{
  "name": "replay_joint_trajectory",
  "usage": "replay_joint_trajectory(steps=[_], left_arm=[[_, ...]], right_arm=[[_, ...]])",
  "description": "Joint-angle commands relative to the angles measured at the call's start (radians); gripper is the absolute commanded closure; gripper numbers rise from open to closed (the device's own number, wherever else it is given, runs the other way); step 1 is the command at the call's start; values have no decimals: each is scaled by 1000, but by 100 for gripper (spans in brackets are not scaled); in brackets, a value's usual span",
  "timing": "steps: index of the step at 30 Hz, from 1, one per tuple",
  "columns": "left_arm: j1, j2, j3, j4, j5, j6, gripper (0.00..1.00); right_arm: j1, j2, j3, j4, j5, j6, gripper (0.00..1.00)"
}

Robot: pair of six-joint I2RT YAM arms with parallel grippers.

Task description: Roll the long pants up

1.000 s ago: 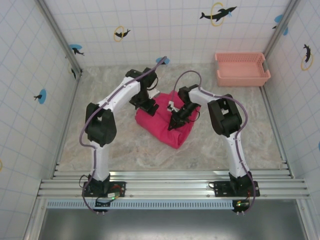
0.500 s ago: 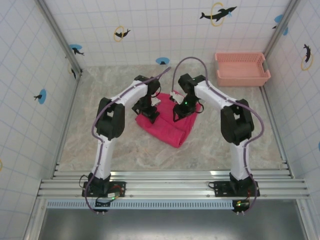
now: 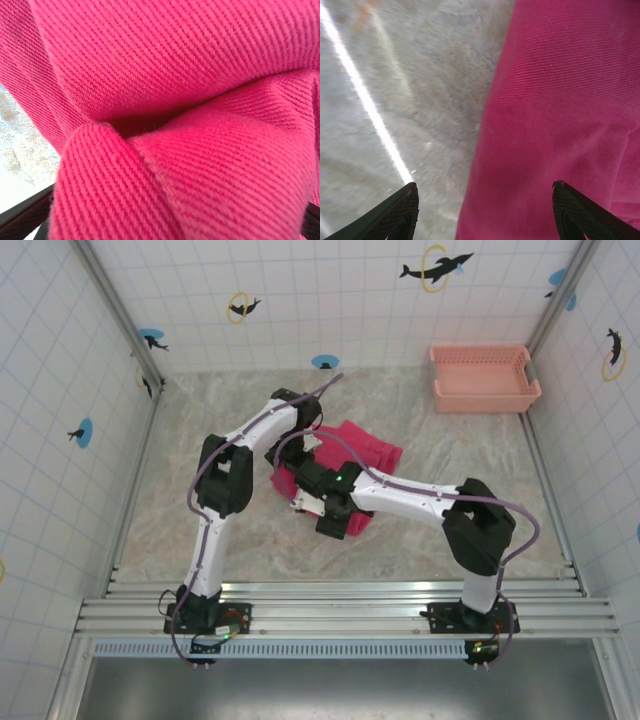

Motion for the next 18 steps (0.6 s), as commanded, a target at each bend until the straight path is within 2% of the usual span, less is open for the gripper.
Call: replay_joint_trajectory(steps=[1, 4, 5, 6, 7, 10, 12, 15, 18], left_arm=[[9, 61, -16, -14, -34, 26, 5], [9, 53, -20, -18, -28, 30, 5], [9, 51, -20, -19, -27, 32, 5], [8, 48, -21, -19, -23, 33, 5], [10, 44, -23, -21, -22, 34, 5], [9, 33, -32, -20, -15, 39, 4], [13, 32, -42, -17, -6, 44, 4], [19, -19, -36, -26, 18, 44, 3], [42, -46, 1, -58, -20, 14, 3]], right_arm=[[9, 63, -32, 110, 145, -4, 28], [5, 139, -19, 103, 228, -27, 32], [1, 166, -5, 87, 230, -39, 36], [-7, 192, 14, 66, 212, -57, 48], [-18, 214, 32, 48, 197, -68, 55], [-42, 252, 74, 11, 176, -94, 62], [-60, 253, 85, -1, 135, -115, 71], [-95, 230, 109, -48, -30, -153, 84], [-151, 182, 125, -99, -337, -155, 89]])
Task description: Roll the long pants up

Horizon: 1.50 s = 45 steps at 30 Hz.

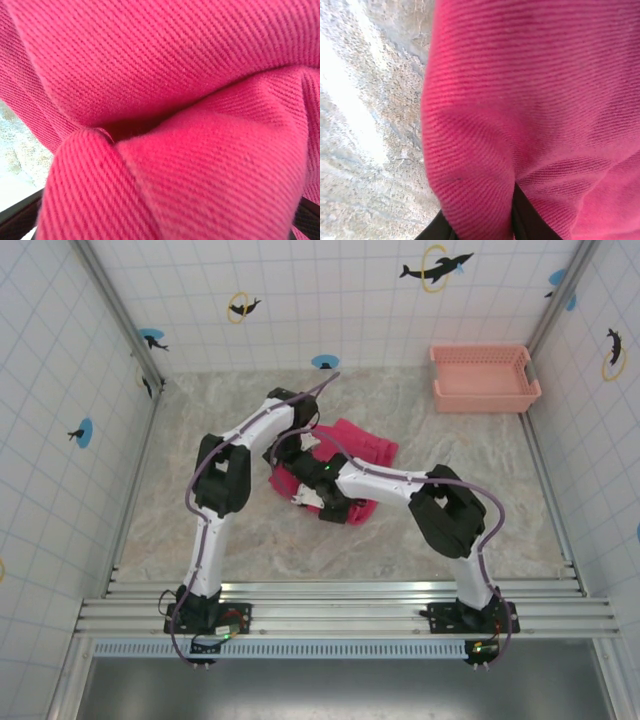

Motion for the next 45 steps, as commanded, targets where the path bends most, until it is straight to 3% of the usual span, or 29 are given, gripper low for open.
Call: replay_joint_trajectory(steps=[1, 5, 11, 13, 16, 24, 29, 35, 45], left_arm=[[37, -45, 31, -72, -35, -18, 3], [85, -115, 102, -85, -26, -39, 3], [91, -207, 103, -92, -120, -75, 3], [89, -226, 87, -82, -133, -75, 3], [88, -233, 75, -75, -117, -82, 3], [28, -205, 86, -77, -104, -103, 3], [-23, -129, 188, -90, -71, -129, 3], [-74, 2, 375, -127, -65, -163, 3], [-118, 133, 391, -39, -103, -231, 3]], right_arm=[[-74, 2, 17, -89, -442, -21, 89], [-153, 0, 78, -188, -799, 17, 89], [-288, 18, 111, -198, -1208, 139, 88], [-332, 48, 114, -194, -1261, 179, 88], [-388, 80, 80, -154, -1278, 228, 88], [-524, 129, -57, -9, -1173, 364, 87], [-594, 164, -206, 164, -1185, 470, 87], [-648, 182, -313, 289, -1144, 546, 88], [-665, 221, -316, 297, -1133, 572, 89]])
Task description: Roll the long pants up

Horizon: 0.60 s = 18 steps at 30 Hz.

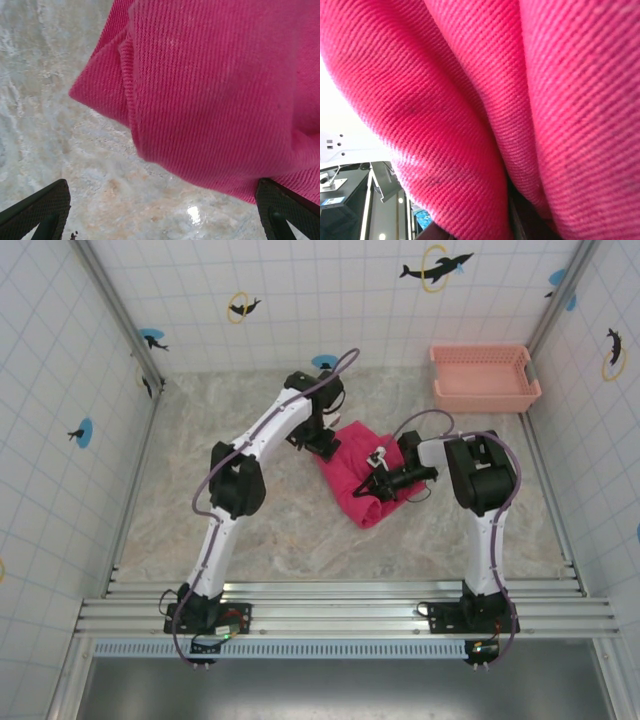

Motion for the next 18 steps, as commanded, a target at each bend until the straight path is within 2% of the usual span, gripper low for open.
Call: replay_joint_trajectory(steps=[1, 7, 10, 12, 17, 18], left_arm=[[-10, 52, 20, 40, -8, -55, 3], [-13, 98, 23, 135, 80, -131, 3], [-13, 153, 56, 126, 87, -152, 3], [-13, 200, 102, 90, 94, -157, 3], [-14, 231, 103, 85, 93, -152, 3], [-13, 234, 103, 91, 98, -150, 3]], right_arm=[[-20, 84, -24, -7, 238, 35, 89], [-19, 96, -5, -55, 253, 5, 87], [-11, 83, 19, -118, 296, -36, 77], [-6, 33, 46, -186, 389, -68, 62], [14, -195, 117, -311, 692, -104, 47], [23, -239, 138, -336, 773, -106, 22]])
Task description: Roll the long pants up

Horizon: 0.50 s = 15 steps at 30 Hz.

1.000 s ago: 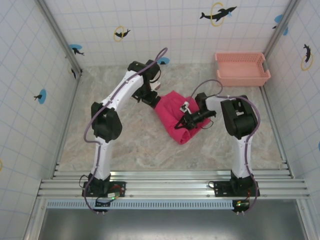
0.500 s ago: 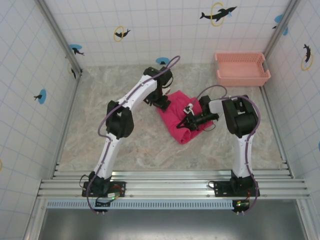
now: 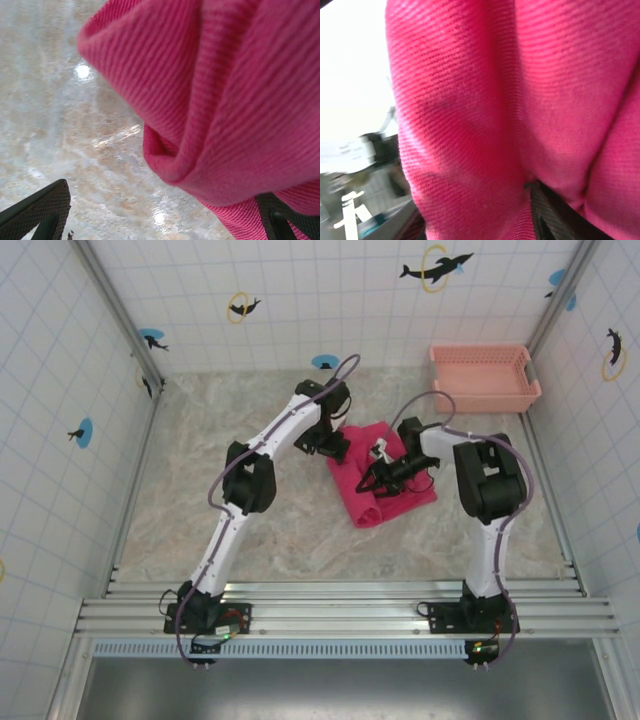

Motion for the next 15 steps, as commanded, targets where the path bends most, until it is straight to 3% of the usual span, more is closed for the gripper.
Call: replay_joint_trajectory(steps=[1, 4, 8, 15], left_arm=[[-12, 76, 0, 25, 1, -20, 3], [-9, 75, 4, 26, 2, -12, 3], [-11, 72, 6, 23, 1, 5, 3], [-1, 61, -10, 33, 28, 11, 3]], right_arm=[[19, -143, 59, -139, 482, -44, 12], [97, -244, 121, -215, 718, -54, 10], [280, -313, 202, -295, 1002, -30, 7], [597, -265, 257, -314, 1317, 92, 5]])
